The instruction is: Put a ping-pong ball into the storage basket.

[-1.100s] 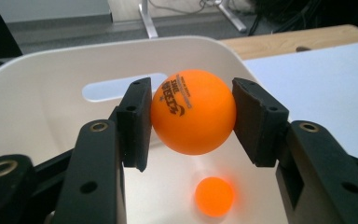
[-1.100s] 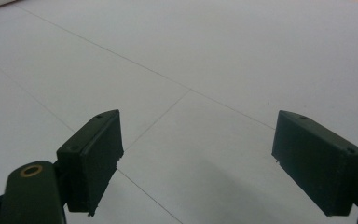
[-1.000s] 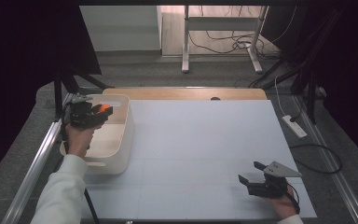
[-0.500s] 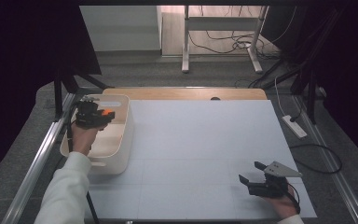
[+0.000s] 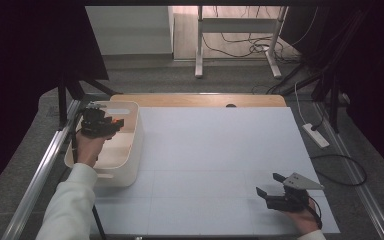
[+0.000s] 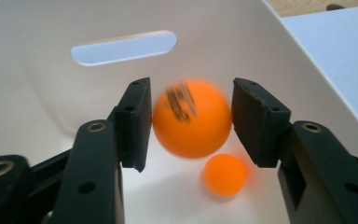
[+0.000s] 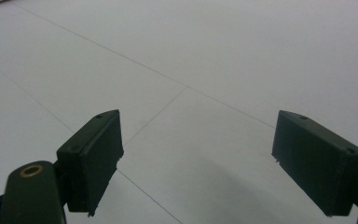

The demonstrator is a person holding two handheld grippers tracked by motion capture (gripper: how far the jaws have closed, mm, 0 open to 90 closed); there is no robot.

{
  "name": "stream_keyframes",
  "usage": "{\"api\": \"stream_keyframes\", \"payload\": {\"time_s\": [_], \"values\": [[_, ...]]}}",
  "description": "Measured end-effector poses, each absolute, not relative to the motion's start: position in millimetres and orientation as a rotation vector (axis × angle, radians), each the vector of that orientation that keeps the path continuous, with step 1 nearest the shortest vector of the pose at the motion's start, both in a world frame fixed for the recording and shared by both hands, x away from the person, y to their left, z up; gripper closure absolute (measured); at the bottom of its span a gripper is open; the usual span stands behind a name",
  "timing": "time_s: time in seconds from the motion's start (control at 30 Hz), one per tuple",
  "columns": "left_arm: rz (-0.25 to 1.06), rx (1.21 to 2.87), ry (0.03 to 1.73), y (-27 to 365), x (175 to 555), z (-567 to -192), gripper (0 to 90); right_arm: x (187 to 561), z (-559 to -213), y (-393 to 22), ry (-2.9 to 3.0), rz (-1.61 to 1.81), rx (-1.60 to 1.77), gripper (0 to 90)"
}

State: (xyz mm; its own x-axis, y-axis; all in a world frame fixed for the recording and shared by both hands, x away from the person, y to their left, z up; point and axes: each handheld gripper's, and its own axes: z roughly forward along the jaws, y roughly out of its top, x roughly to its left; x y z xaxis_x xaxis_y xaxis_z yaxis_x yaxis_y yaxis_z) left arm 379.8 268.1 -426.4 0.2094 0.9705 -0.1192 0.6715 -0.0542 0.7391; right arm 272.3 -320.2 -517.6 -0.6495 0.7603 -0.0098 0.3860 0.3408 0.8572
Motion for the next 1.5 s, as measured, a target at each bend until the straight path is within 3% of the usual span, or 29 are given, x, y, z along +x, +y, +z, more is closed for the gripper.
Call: {"api": "stream_keyframes", "payload": {"time_s": [0.03, 0.23, 0.5, 0.8, 1.5], "values": [[0.564, 1.784, 1.535, 268, 380, -426, 30.1, 272, -518, -320, 2.200, 1.242, 1.008, 15.8], [0.532, 1.723, 1.512, 268, 378, -422, 19.4, 272, -518, -320, 2.199, 1.242, 1.007, 15.8], [0.508, 1.673, 1.368, 260, 364, -407, 15.7, 271, -518, -321, 2.197, 1.237, 1.004, 15.8], [0.501, 1.731, 1.177, 235, 346, -394, 14.9, 272, -517, -321, 2.193, 1.246, 1.005, 15.8], [0.352, 1.751, 0.951, 187, 322, -384, 15.6, 271, -519, -321, 2.206, 1.248, 1.006, 15.8]]}}
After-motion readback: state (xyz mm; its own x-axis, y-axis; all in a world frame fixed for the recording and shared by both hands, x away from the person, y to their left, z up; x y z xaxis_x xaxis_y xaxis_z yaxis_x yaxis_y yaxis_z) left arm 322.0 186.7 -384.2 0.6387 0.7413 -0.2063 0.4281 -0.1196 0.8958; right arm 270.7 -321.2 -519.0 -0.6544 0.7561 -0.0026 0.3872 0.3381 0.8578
